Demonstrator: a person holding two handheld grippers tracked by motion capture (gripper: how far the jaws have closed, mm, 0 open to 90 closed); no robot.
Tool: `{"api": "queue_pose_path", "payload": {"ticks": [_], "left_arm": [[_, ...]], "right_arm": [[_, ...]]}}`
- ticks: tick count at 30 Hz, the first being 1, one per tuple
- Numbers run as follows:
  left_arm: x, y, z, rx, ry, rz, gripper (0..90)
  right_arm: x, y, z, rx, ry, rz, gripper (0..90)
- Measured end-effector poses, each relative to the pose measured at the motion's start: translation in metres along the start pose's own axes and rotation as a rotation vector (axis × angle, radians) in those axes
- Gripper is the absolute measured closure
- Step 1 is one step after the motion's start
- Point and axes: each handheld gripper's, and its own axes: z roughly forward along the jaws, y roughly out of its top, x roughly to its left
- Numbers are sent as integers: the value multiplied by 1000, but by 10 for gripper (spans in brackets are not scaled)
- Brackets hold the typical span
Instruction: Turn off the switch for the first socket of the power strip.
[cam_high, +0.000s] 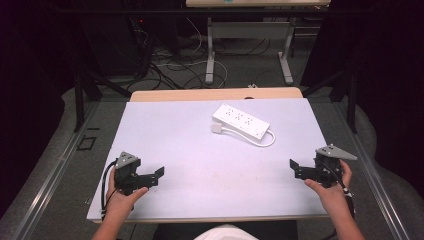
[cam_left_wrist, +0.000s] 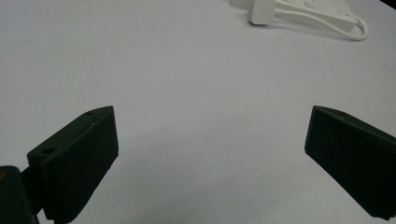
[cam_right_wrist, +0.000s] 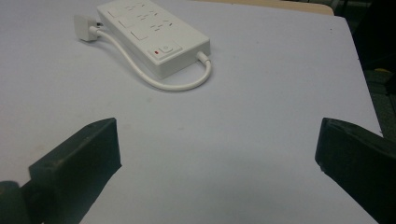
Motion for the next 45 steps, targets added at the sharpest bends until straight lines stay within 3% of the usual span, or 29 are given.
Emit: {"api": "queue_pose_path", "payload": {"ticks": [3,14,16,23,32,34,45], "left_arm": [[-1,0,2,4,-2,2,25],[-1,-2,4,6,-5,15,25],[-2,-2,4,6,-8,10,25],[-3,-3,1,11,-6,21,26],[-3,-3,-1,7,2,8,26],[-3,-3,-1,8,2,8,27],[-4,-4,-2,-3,12,-1,31]], "right_arm": [[-1,-2,1,8,29,4,0],[9,-4,7,34,44,1,0],[14,-5,9,20,12,-11,0],[18,-2,7,49,-8,-14,10],[23,3,10,64,-1,-9,77],[24,5,11,73,0,-4,152],[28,14,17,106,37,-12,193]]}}
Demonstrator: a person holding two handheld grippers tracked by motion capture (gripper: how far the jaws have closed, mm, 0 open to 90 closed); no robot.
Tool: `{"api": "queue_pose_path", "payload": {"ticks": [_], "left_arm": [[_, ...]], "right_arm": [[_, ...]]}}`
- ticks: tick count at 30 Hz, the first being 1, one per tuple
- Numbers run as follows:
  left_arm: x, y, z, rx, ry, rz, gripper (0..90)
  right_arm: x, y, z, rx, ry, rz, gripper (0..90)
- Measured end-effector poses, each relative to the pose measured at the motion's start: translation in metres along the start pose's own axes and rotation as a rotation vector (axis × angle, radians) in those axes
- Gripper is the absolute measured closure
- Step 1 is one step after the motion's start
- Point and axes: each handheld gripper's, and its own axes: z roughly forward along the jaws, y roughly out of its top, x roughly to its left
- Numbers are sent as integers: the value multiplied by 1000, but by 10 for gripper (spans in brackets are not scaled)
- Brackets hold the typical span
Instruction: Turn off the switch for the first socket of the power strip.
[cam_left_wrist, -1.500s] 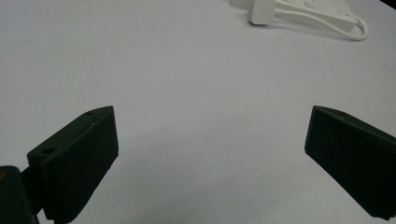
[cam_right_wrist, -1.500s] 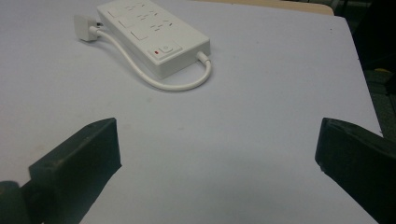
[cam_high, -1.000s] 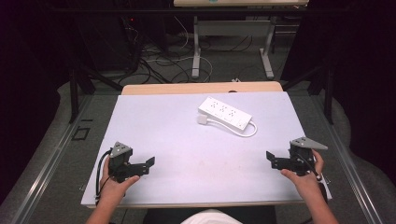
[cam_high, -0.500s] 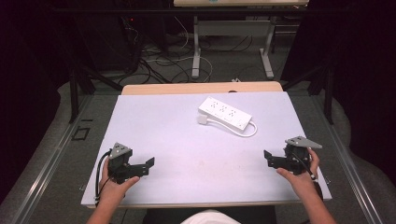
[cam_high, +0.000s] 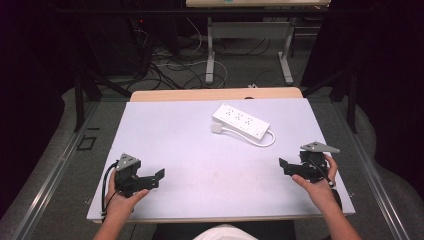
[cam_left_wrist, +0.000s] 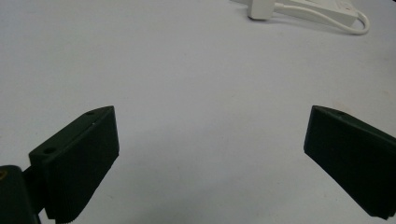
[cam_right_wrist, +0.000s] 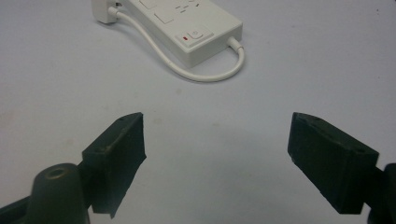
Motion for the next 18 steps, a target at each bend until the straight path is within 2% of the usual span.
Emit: {"api": "queue_pose_path", "payload": {"ticks": [6,18], "left_arm": [[1,0,0,-12,6,-5,31],[2,0,-2,-4,9,-3,32]], "right_arm": [[6,11,1,7,25,-28,259],[14,32,5,18,67,-51,335]]}}
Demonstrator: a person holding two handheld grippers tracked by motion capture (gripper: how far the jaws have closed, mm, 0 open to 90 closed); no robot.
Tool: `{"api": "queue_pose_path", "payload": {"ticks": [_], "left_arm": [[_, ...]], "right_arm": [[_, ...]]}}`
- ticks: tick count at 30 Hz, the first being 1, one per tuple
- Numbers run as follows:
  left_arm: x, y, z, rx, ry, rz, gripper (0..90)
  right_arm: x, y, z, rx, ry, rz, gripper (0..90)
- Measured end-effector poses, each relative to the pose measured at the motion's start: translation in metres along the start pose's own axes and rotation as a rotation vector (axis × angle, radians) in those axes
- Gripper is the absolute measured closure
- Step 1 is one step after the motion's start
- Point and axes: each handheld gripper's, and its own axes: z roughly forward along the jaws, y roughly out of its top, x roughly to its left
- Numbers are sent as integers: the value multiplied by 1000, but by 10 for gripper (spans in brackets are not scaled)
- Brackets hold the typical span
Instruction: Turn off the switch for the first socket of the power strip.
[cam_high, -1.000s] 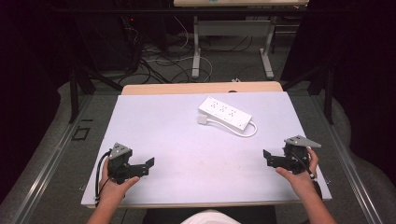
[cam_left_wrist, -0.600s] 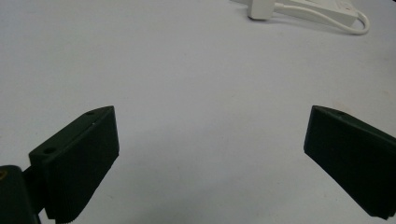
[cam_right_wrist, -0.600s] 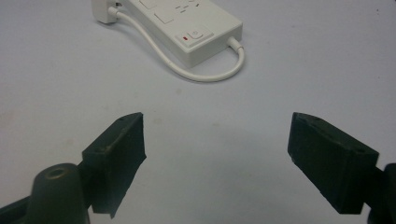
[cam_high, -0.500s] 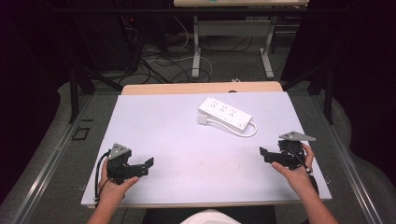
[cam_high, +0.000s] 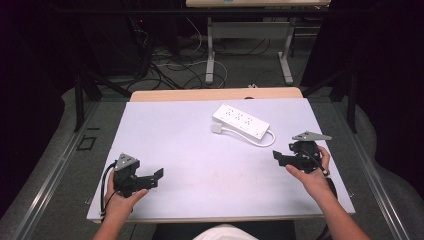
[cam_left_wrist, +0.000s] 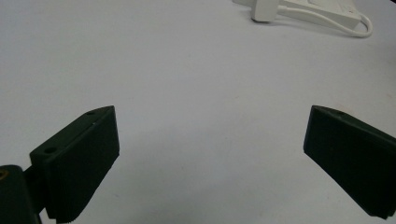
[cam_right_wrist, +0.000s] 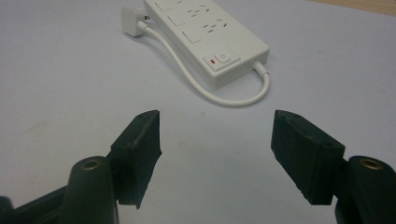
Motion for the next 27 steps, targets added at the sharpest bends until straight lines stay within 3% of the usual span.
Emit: {"api": "queue_pose_path", "payload": {"ticks": [27], "left_arm": [[0,0,1,-4,3,-5,36]], "right_arm": [[-8,30,11,53,20,-16,426]]}}
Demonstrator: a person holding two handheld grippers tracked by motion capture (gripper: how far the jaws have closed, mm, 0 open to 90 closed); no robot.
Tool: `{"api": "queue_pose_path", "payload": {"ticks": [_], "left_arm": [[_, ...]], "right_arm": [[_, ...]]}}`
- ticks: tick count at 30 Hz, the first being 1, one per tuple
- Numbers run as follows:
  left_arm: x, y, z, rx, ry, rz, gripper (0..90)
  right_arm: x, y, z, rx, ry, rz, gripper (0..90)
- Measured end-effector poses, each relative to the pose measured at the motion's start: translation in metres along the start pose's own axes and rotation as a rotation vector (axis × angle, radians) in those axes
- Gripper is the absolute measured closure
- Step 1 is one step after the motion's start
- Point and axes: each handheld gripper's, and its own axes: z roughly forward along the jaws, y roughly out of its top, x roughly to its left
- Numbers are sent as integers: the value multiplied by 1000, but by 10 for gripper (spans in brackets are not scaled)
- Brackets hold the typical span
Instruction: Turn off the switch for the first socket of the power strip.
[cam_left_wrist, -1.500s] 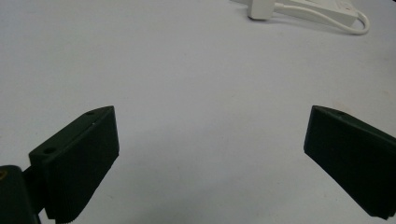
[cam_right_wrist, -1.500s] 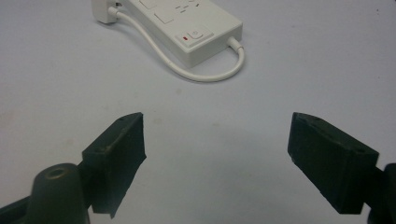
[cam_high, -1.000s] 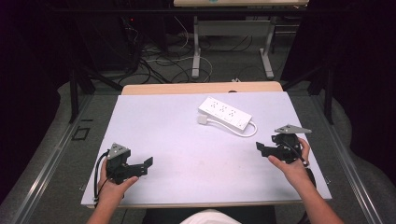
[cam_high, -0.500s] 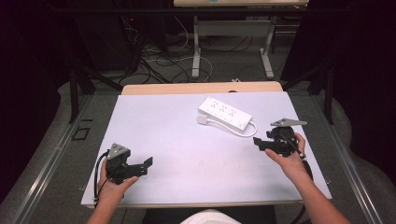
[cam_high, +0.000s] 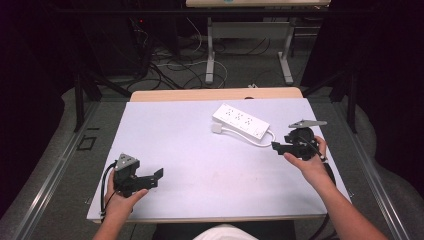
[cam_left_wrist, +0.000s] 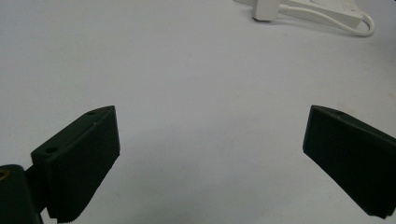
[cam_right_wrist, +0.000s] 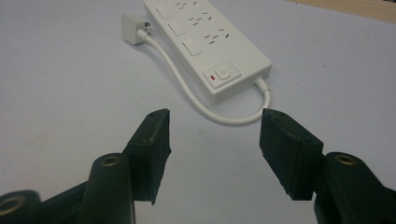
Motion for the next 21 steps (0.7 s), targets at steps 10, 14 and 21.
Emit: {"api": "queue_pose_path", "payload": {"ticks": [10,14,21], "left_arm": [[0,0,0,5,2,-1,38],[1,0,0,6,2,-1,39],[1,0,0,6,3,0,39]], "right_arm": [[-3,14,1,25,-7,-26,432],[-5,20,3,37,-3,-29,440],[-8,28,10,66,9,-40,467]]}}
